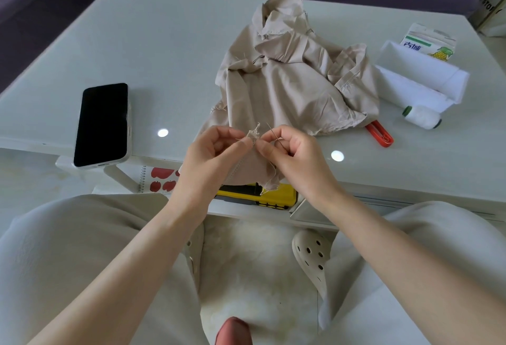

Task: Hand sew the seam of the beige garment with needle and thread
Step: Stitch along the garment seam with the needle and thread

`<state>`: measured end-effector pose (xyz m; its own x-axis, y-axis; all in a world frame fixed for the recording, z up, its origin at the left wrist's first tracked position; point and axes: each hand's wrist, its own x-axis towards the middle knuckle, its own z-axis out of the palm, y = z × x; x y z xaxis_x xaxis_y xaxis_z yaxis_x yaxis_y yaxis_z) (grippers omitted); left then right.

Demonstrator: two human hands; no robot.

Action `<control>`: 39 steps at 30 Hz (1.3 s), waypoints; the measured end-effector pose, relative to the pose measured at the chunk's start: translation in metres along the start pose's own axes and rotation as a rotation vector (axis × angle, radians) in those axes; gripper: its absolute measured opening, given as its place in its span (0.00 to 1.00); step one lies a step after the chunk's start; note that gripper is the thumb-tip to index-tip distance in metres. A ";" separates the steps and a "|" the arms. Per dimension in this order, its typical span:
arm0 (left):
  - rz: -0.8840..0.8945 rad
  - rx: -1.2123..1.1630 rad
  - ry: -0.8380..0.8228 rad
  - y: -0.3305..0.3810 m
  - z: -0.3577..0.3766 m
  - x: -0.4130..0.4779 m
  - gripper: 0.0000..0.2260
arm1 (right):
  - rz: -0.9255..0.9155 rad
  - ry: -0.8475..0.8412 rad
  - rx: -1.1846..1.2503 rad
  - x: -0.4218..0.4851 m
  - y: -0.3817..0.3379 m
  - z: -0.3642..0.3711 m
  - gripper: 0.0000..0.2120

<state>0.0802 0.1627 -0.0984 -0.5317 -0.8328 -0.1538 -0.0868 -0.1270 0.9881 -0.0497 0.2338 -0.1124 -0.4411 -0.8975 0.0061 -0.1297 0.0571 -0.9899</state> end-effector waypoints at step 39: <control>0.142 0.467 0.028 -0.009 -0.007 0.006 0.17 | 0.072 0.050 -0.205 -0.007 -0.009 -0.007 0.12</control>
<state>0.0831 0.1551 -0.1081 -0.5433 -0.8395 -0.0112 -0.3876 0.2389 0.8903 -0.0514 0.2424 -0.1029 -0.4981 -0.8656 -0.0515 -0.2720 0.2123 -0.9386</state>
